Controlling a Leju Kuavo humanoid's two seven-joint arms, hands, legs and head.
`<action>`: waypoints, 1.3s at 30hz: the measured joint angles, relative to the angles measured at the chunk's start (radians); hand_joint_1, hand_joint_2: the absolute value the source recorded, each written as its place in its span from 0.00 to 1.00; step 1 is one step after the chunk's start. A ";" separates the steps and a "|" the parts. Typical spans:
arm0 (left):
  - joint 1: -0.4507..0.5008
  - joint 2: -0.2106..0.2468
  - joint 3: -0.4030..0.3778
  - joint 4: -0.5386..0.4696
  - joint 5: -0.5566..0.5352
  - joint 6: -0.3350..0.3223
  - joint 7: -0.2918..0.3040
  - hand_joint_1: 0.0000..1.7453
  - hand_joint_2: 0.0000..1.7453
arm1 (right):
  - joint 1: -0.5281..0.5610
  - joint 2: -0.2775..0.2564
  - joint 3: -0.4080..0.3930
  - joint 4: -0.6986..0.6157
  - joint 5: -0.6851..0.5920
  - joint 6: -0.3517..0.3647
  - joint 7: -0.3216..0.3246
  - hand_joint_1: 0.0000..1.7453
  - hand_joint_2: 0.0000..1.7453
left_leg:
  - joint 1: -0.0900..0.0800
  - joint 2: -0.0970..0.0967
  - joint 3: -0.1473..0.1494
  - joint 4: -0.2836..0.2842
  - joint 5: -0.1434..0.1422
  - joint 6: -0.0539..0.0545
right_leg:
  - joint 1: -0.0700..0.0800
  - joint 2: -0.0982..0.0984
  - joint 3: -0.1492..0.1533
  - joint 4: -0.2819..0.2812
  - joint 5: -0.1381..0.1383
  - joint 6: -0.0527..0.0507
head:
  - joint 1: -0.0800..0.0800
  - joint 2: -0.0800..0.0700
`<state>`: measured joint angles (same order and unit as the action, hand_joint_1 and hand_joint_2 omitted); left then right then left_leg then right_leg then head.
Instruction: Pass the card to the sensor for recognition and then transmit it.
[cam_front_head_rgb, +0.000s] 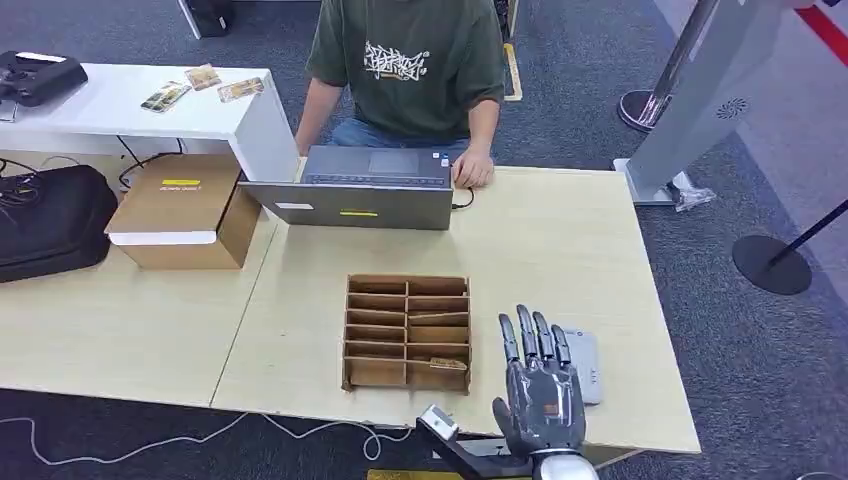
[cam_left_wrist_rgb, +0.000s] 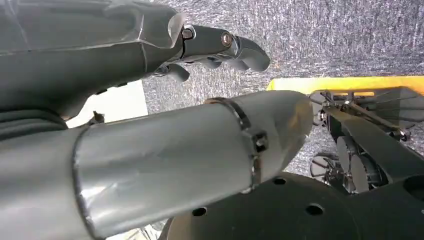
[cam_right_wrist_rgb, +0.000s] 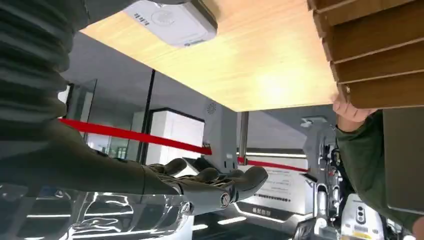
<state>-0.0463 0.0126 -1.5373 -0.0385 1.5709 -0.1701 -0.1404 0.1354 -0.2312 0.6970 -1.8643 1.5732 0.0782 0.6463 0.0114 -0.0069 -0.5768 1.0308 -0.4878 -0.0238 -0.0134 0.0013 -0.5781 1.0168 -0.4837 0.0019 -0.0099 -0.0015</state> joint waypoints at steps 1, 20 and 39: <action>0.000 0.000 0.000 0.000 0.000 0.000 0.000 0.00 0.00 | 0.003 0.007 0.000 0.003 0.000 0.003 -0.006 0.00 1.00 | 0.000 0.000 0.000 0.000 0.000 0.000 | 0.000 0.000 0.000 0.000 0.000 0.000 | 0.000 0.000; -0.002 -0.003 0.017 0.001 0.000 0.003 0.013 0.00 0.00 | 0.044 0.128 -0.083 0.060 0.000 0.030 -0.098 0.00 1.00 | 0.000 0.000 0.000 0.000 0.000 0.000 | 0.000 0.000 0.000 0.000 0.000 0.000 | 0.000 0.000; -0.011 -0.003 0.018 0.006 0.000 0.014 0.034 0.00 0.00 | 0.011 0.267 -0.207 0.158 0.000 -0.056 -0.242 0.00 1.00 | 0.000 0.000 0.000 0.000 0.000 0.000 | 0.000 0.000 0.000 0.000 0.000 0.000 | 0.000 0.000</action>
<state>-0.0571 0.0095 -1.5194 -0.0320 1.5705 -0.1556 -0.1068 0.1469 0.0355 0.4898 -1.7063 1.5732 0.0220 0.4043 0.0115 -0.0067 -0.5767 1.0308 -0.4877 -0.0238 -0.0134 0.0013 -0.5780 1.0170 -0.4837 0.0019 -0.0099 -0.0015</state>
